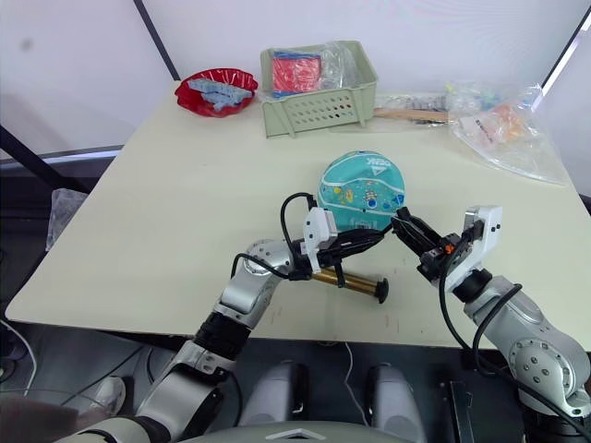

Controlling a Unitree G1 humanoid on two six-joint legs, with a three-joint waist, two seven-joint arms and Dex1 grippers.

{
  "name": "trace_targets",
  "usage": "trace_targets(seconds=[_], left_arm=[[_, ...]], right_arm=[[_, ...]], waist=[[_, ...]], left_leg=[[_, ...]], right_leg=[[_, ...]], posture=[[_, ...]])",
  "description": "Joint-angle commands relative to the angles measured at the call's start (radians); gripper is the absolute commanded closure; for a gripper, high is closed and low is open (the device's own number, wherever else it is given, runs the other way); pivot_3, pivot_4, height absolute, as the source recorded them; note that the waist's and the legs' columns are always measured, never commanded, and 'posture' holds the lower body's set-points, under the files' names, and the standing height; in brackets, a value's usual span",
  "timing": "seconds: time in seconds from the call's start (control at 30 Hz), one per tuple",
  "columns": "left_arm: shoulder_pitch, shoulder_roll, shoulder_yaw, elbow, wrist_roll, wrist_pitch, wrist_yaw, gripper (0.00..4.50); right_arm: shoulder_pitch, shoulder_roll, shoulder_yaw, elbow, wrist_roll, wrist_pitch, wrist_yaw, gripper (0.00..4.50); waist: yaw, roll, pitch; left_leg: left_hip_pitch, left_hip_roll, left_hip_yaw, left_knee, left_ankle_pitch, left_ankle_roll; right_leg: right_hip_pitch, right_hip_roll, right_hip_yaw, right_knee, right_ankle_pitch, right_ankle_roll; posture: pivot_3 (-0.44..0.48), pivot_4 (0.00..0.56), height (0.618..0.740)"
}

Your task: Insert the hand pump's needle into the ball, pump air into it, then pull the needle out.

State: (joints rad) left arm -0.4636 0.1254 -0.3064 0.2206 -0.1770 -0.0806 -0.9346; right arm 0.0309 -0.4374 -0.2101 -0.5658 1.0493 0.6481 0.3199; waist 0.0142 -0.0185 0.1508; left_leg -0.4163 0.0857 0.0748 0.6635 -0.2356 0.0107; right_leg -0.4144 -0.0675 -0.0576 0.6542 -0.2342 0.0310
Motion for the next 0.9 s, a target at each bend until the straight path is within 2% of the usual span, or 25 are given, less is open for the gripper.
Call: trace_targets(seconds=[0.03, 0.17, 0.3, 0.33, 0.43, 0.53, 0.57, 0.9], left_arm=[[0.004, -0.006, 0.001, -0.005, -0.008, -0.025, -0.007, 4.5], [0.003, 0.002, 0.001, -0.004, -0.022, -0.003, -0.03, 4.5], [0.004, 0.01, 0.01, -0.017, -0.033, 0.016, -0.037, 3.21], [0.003, 0.014, 0.012, -0.021, -0.037, 0.019, -0.042, 2.64], [0.002, 0.03, 0.019, -0.042, -0.051, 0.033, -0.055, 1.61], [-0.002, 0.047, 0.03, -0.078, -0.062, 0.048, -0.063, 0.23], [-0.003, 0.053, 0.034, -0.091, -0.066, 0.054, -0.063, 0.04], [-0.022, 0.137, 0.144, -0.245, -0.115, 0.205, 0.026, 0.04]], right_arm=[[-0.006, -0.005, -0.036, -0.008, -0.006, -0.028, 0.009, 4.15], [-0.008, -0.006, -0.038, -0.009, -0.013, -0.028, 0.013, 4.15], [0.009, -0.026, -0.033, -0.02, -0.021, -0.019, 0.045, 4.15], [0.012, -0.031, -0.034, -0.021, -0.02, -0.018, 0.052, 4.15], [0.026, -0.053, -0.04, -0.022, -0.025, -0.03, 0.106, 4.15], [0.045, -0.095, -0.039, -0.021, -0.084, -0.077, 0.197, 4.15], [0.051, -0.108, -0.036, -0.02, -0.113, -0.098, 0.226, 4.15], [0.125, -0.179, -0.089, 0.099, -0.357, -0.385, 0.488, 4.15]], waist=[[0.0, 0.0, 0.0], [0.0, 0.0, 0.0], [0.0, 0.0, 0.0], [0.0, 0.0, 0.0], [0.0, 0.0, 0.0], [0.0, 0.0, 0.0], [0.0, 0.001, 0.001], [0.0, 0.0, 0.001]], left_leg=[[0.0, 0.0, 0.0, 0.0, 0.0, 0.0], [0.0, 0.0, 0.0, 0.0, 0.0, 0.0], [0.0, 0.0, 0.0, 0.0, 0.0, 0.0], [0.0, 0.0, 0.0, 0.0, 0.0, 0.0], [0.0, 0.0, 0.0, 0.0, 0.0, 0.0], [0.0, 0.0, 0.0, 0.0, 0.0, 0.0], [0.0, 0.0, 0.0, 0.0, 0.0, 0.0], [0.0, 0.0, 0.0, 0.0, 0.0, 0.0]], right_leg=[[0.0, 0.0, 0.0, 0.0, 0.0, 0.0], [0.0, 0.0, 0.0, 0.0, 0.0, 0.0], [0.0, 0.0, 0.0, 0.0, 0.0, 0.0], [0.0, 0.0, 0.0, 0.0, 0.0, 0.0], [0.0, 0.0, 0.0, 0.0, 0.0, 0.0], [0.0, 0.0, 0.0, -0.001, 0.0, 0.0], [0.0, 0.0, 0.0, -0.001, 0.0, 0.0], [0.0, 0.0, 0.0, -0.001, -0.002, -0.002]], posture=[[0.0, 0.15, 0.735], [0.0, 0.15, 0.735], [0.0, 0.15, 0.735], [0.0, 0.15, 0.735], [0.0, 0.15, 0.735], [0.0, 0.15, 0.735], [0.0, 0.15, 0.735], [0.0, 0.15, 0.735]])
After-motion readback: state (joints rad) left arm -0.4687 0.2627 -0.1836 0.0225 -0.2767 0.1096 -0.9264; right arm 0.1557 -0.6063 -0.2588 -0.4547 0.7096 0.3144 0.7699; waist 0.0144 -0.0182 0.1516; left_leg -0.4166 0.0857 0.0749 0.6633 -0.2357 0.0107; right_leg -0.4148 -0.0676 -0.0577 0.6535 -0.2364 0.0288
